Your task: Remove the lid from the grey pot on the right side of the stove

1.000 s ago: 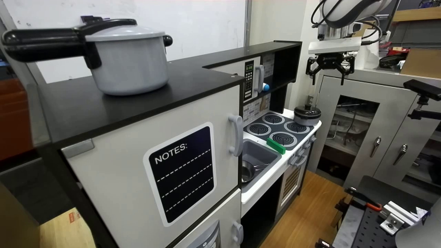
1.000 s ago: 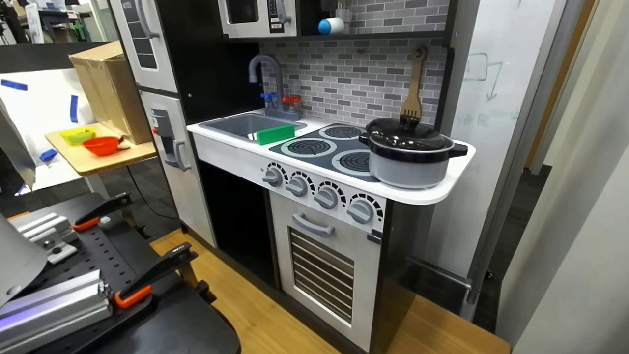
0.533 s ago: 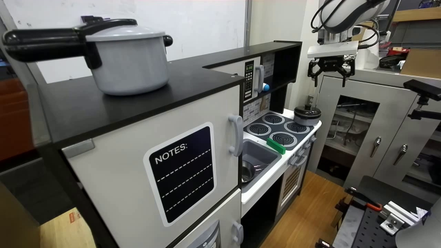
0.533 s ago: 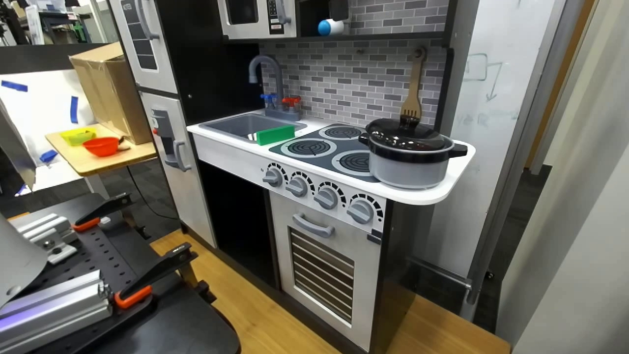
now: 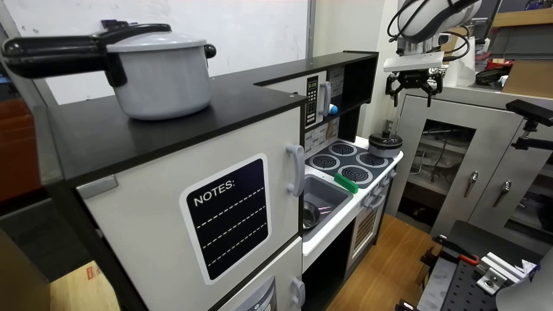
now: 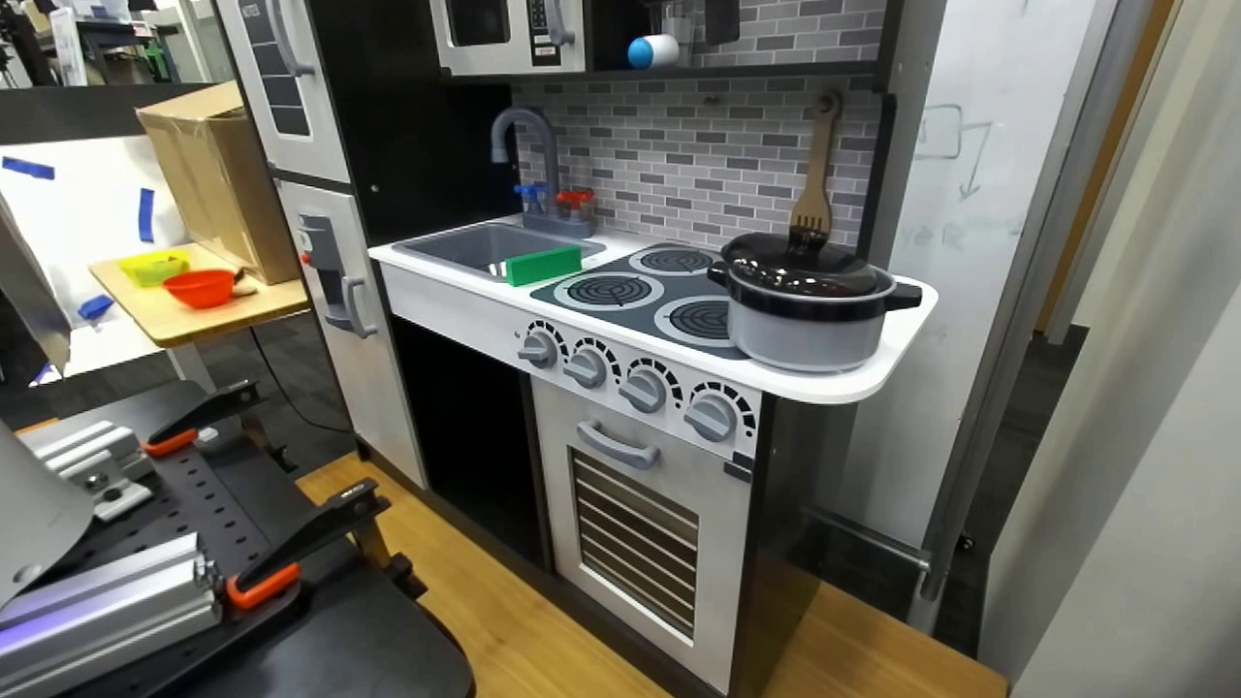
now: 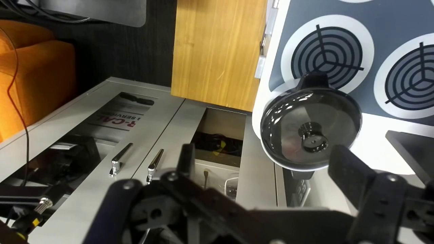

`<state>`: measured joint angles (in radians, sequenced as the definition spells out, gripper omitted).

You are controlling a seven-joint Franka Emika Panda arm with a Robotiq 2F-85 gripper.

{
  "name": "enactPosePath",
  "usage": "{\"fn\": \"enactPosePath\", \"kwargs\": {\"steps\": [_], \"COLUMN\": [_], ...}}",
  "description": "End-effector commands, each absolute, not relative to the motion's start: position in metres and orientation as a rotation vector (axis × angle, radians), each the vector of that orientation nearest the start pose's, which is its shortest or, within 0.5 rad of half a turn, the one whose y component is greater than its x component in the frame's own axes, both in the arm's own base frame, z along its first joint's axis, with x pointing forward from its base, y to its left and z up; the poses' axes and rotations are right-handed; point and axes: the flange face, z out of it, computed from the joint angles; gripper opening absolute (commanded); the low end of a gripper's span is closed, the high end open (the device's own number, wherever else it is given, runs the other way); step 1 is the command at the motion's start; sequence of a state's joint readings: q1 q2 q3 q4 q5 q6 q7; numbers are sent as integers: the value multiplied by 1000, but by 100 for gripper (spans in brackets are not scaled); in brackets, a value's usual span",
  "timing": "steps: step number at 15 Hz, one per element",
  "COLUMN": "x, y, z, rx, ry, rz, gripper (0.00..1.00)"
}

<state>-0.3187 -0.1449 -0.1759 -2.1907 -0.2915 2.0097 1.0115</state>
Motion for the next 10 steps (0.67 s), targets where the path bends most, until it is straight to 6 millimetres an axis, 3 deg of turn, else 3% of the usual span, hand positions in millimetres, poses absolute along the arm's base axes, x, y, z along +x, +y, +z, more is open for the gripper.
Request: {"fn": "enactPosePath", "kwargs": {"steps": [1, 2, 3, 7, 10], "x": [430, 430, 433, 438, 445], "y": [-245, -237, -247, -249, -261], "z": [443, 441, 442, 437, 417], "rx": [-2636, -2648, -2631, -2603, -2517], "ry": [2110, 2095, 2123, 2153, 2235], "rz": [-38, -31, -29, -31, 71], "gripper": [100, 100, 100, 100, 100]}}
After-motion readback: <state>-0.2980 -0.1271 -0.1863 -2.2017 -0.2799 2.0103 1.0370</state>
